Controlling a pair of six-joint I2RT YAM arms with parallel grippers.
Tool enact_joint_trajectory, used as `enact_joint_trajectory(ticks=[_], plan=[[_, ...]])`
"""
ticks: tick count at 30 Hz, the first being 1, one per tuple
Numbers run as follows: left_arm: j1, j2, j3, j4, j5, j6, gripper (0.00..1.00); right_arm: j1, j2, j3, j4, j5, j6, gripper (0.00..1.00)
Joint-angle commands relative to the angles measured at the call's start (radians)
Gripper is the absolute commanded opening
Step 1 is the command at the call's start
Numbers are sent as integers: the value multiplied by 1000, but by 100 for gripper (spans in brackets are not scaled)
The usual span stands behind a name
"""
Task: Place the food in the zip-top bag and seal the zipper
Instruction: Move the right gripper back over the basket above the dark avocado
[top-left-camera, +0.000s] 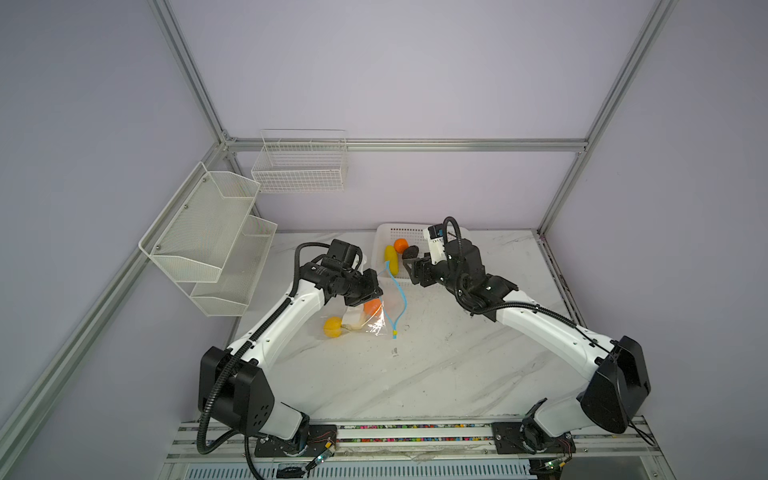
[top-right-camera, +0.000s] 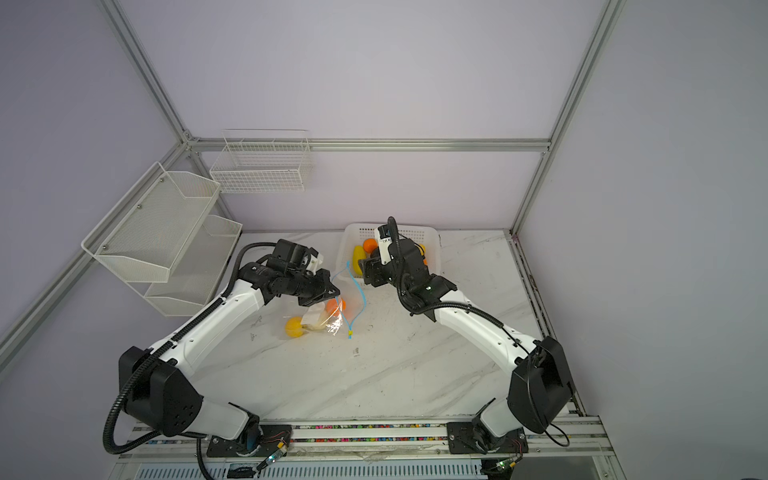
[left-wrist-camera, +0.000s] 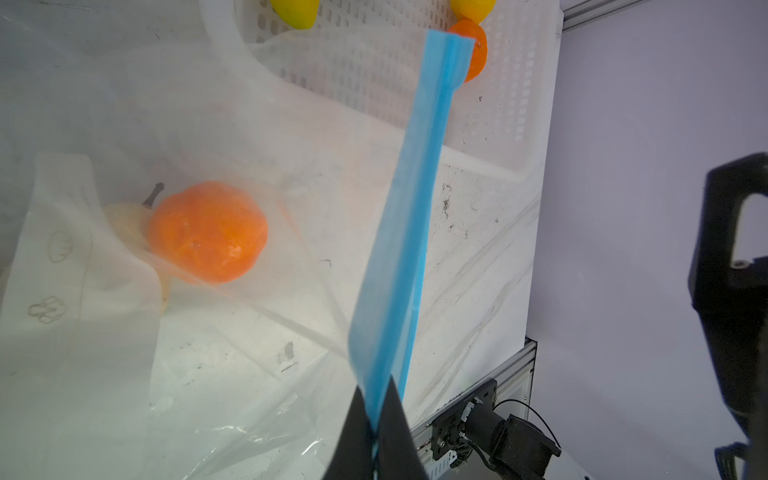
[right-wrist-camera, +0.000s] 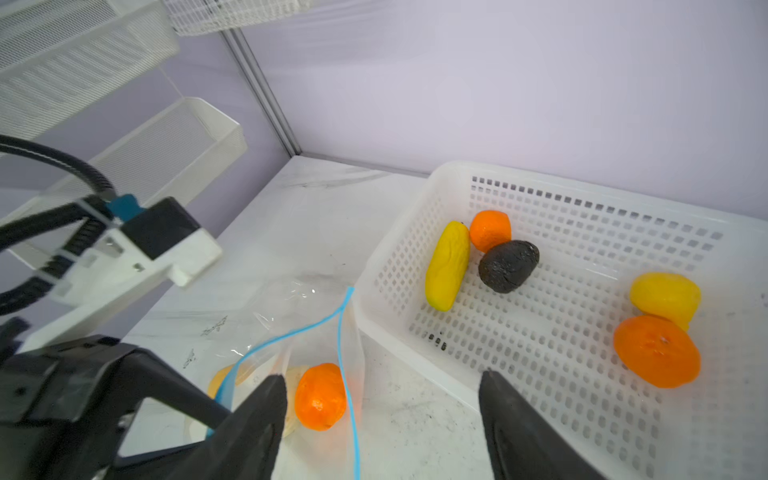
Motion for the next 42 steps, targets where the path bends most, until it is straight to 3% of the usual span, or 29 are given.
enact_joint_trajectory(ticks=[1,8,14,22,42], plan=[[11,-20,22,-1,-4,28,0,-21,52,54,-104,81,43,76],[21,-22,11,-6,-10,37,0,-83,211,150,-120,96,71,75],[32,-19,11,-21,-11,48,0,-83,443,389,-253,152,43,76],[48,-9,20,-32,0,54,0,-84,634,555,-246,169,35,77],[60,57,65,-47,13,69,0,-162,954,875,-190,230,44,86]])
